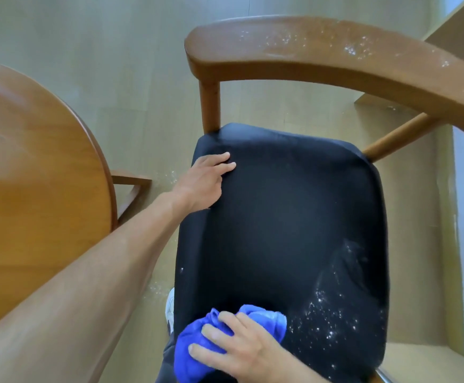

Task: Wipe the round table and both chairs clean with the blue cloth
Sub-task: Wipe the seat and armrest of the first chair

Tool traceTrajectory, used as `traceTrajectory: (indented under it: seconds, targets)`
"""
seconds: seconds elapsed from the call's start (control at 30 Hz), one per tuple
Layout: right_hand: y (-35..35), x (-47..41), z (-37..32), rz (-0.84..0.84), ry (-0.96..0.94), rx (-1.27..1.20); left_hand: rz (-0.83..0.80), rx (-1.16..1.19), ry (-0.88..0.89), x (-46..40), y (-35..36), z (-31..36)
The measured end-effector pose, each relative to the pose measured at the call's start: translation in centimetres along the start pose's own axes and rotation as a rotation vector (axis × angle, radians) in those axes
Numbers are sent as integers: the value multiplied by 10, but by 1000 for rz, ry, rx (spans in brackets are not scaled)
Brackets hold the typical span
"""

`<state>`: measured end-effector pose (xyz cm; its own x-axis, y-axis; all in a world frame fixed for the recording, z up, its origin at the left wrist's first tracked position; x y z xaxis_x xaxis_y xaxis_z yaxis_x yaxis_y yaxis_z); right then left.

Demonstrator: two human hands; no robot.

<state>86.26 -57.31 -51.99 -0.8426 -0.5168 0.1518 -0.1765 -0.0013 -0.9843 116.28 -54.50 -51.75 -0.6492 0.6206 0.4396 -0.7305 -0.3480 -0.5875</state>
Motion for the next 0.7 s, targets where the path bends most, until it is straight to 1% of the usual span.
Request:
traceTrajectory:
  seconds: [0.03, 0.07, 0.1, 0.13, 0.17, 0.2, 0.23, 0.27, 0.3, 0.37, 0.4, 0.43, 0.47, 0.5, 0.53, 0.6, 0.7]
  targets:
    - [-2, -7, 11, 66, -24, -1, -10, 14, -18, 0, -1, 1]
    - [-6, -20, 26, 163, 0, -21, -25, 25, -37, -1, -2, 3]
    - [-12, -37, 45, 251, 81, -24, -39, 40, -54, -1, -4, 5]
    - [-18, -57, 64, 298, 212, -18, -52, 64, -68, 0, -6, 8]
    - [-26, -77, 82, 312, 384, -36, -58, 107, -73, 1, -8, 12]
    - [-34, -94, 97, 307, 572, -77, -48, 168, -70, 3, -11, 15]
    - [-41, -107, 106, 285, 709, -120, -11, 231, -64, 6, -13, 19]
    - [-44, -113, 112, 253, 760, -172, 55, 272, -56, 11, -15, 22]
    - [-46, -113, 115, 219, 747, -235, 150, 277, -47, 18, -15, 26]
    - [-50, -94, 126, 173, 688, -420, 387, 174, -47, 43, -8, 33]
    - [-53, -80, 135, 189, 707, -473, 478, 82, -66, 59, 0, 36]
    - [-53, -64, 148, 209, 764, -477, 522, -21, -99, 75, 11, 41]
    - [-52, -48, 163, 218, 837, -454, 511, -116, -140, 90, 24, 45]
    - [-50, -34, 177, 210, 898, -417, 462, -179, -193, 101, 37, 48]
    - [-48, -24, 189, 185, 931, -370, 416, -202, -256, 108, 49, 50]
    - [-41, -13, 203, 133, 941, -253, 397, -156, -339, 105, 67, 54]
    - [-28, -5, 214, 131, 944, -124, 386, -49, -349, 82, 82, 68]
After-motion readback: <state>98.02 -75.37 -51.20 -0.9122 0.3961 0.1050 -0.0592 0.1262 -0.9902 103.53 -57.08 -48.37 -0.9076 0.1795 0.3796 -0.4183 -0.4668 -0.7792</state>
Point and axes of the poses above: each hand's wrist, its own x-axis away from the middle knuckle, its own y-axis out of the palm, z = x × y, the point moved 1 cm from there along -x, towards the middle knuckle, and after that the axes turned 15 degrees about x, right-handed, at the moved point
